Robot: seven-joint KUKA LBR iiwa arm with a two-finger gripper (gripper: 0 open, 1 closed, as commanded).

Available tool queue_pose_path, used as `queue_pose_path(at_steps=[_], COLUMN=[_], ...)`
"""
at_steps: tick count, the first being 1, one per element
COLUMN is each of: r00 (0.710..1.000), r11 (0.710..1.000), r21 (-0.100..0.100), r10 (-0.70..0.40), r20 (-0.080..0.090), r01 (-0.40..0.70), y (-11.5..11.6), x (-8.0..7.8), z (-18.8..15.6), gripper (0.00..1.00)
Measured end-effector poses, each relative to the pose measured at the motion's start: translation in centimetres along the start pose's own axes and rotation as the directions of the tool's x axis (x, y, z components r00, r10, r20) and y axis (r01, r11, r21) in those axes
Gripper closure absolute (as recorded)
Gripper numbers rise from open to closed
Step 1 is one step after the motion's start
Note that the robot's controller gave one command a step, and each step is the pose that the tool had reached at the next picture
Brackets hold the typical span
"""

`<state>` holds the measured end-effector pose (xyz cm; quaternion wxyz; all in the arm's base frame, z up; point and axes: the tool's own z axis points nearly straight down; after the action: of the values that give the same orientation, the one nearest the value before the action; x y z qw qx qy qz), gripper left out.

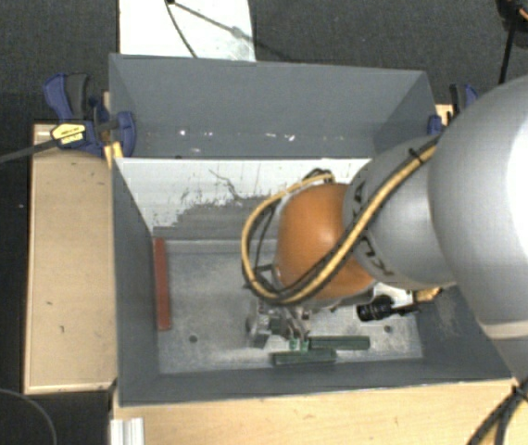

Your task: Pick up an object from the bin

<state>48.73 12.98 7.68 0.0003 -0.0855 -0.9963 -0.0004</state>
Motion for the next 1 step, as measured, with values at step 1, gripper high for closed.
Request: queue_pose_path(at_steps=[1], r00=[1.0], r11=[1.0], r21=[-0.002], r10=[0.027], r20=[0.006], r01=[-0.027], y=[-0.41], x=[-1.3], z=[-4.58], gripper=[0.0])
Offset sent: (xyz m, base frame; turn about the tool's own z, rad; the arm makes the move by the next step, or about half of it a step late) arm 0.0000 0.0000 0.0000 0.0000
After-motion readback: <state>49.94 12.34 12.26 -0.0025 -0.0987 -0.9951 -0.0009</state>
